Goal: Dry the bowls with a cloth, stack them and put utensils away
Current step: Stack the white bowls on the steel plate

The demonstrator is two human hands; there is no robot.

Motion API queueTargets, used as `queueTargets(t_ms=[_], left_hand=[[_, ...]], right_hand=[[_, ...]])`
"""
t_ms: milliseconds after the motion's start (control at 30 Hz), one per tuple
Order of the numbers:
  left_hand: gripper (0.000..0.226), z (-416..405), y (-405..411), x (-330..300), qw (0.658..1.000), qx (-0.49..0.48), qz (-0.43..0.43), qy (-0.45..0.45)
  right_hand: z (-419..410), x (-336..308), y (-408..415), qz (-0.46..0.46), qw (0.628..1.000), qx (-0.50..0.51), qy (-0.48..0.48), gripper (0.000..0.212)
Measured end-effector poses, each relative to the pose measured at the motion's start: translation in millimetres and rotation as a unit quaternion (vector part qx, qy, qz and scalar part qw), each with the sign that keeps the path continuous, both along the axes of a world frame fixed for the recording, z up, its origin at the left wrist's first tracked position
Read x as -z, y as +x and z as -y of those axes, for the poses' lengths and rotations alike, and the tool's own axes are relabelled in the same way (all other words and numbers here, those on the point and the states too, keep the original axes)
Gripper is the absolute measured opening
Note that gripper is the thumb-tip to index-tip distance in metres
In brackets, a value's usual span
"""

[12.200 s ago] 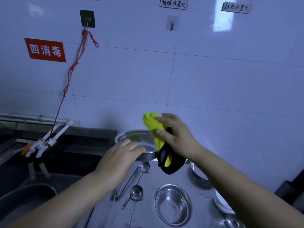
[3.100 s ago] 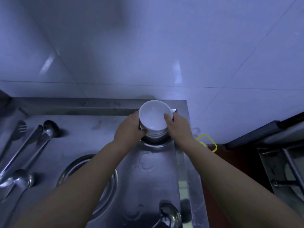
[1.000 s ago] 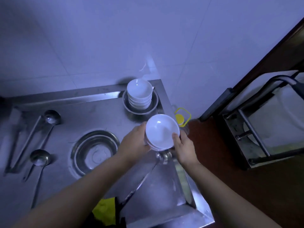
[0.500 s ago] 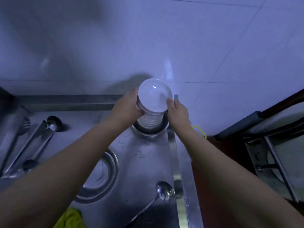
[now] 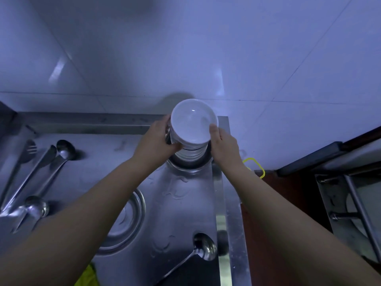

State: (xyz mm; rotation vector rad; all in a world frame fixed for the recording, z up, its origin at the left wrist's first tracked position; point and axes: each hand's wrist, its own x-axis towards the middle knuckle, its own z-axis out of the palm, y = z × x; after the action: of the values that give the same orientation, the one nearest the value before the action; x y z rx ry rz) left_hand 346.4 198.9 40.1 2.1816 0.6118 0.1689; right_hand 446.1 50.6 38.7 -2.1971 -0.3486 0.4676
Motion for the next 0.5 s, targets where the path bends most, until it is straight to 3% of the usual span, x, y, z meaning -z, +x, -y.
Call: queueTargets(t_ms=[133, 500], left_hand=[[0.057, 7.3, -3.4, 0.4, 0.997, -0.025, 0.010, -0.067], [0.041, 13.3, -3.5, -1.6, 0.997, -0.043, -0.006, -0.056]], right_hand=[[-1.3, 1.1, 0.5, -0.003, 1.000, 0.005, 0.013, 0.048], [-7.1, -12.7, 12.6, 0.049, 0.996, -0.039, -0.057, 0.056]])
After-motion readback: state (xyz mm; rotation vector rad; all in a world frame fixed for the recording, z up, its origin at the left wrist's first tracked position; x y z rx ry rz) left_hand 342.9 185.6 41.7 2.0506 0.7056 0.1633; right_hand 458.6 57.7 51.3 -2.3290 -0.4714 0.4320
